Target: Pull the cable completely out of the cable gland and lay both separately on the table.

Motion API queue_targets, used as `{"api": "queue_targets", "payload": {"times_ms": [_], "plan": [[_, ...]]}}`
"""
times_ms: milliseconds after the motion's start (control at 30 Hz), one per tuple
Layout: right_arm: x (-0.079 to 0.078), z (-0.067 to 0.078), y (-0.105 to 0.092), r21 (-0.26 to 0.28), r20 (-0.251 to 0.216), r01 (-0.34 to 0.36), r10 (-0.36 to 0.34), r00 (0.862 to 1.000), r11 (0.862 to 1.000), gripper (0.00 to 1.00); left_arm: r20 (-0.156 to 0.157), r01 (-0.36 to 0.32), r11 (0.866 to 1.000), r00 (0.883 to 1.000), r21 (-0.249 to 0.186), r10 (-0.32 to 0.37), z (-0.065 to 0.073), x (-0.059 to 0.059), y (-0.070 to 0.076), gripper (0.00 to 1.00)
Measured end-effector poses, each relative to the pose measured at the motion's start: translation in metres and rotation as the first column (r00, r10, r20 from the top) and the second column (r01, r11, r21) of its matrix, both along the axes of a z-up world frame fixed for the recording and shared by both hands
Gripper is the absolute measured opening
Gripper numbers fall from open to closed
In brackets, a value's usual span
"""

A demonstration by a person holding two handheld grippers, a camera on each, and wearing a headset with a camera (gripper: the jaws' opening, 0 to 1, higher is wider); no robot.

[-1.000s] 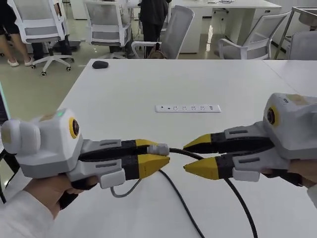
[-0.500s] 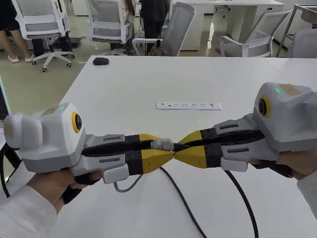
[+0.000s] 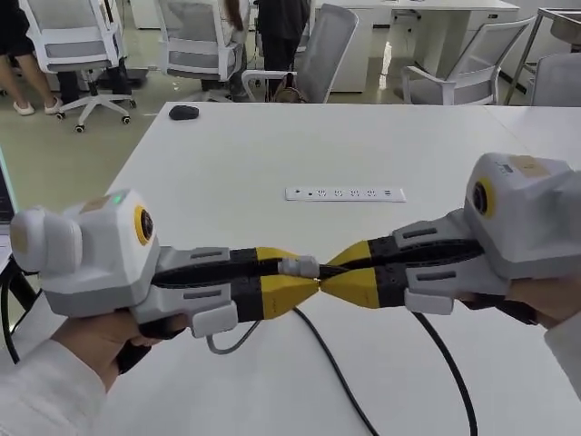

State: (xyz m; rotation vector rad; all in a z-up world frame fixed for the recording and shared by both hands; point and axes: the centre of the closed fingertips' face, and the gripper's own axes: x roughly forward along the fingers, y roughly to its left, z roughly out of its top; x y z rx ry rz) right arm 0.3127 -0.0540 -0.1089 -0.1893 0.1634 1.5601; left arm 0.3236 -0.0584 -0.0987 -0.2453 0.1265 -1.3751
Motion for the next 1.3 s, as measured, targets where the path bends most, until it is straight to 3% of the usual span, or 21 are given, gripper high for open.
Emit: {"api": "queue_targets", "payload": {"times_ms": [467, 767, 1000, 1300], "plan": [[0.006, -0.02, -0.019, -0.045, -0.019, 0.029, -0.03, 0.999, 0.999, 0.03, 0.002, -0.01, 0.999, 1.0, 0.03, 0.01, -0.008, 0.0, 0.006, 0.16], [0.015, -0.035, -0.042, -0.066, -0.044, 0.089, -0.092, 0.995, 0.994, 0.03, -0.009, -0.026, 1.0, 1.0, 0.017, 0.026, -0.008, 0.002, 0.012, 0.16], [0.018, -0.055, -0.061, -0.128, -0.056, 0.112, -0.12, 0.991, 0.985, 0.03, -0.011, -0.03, 0.999, 0.999, 0.013, 0.03, -0.007, 0.002, 0.015, 0.16], [0.019, -0.06, -0.067, -0.127, -0.068, 0.134, -0.144, 0.987, 0.983, 0.03, -0.014, -0.037, 0.999, 0.999, 0.012, 0.037, -0.006, 0.003, 0.017, 0.16]]}}
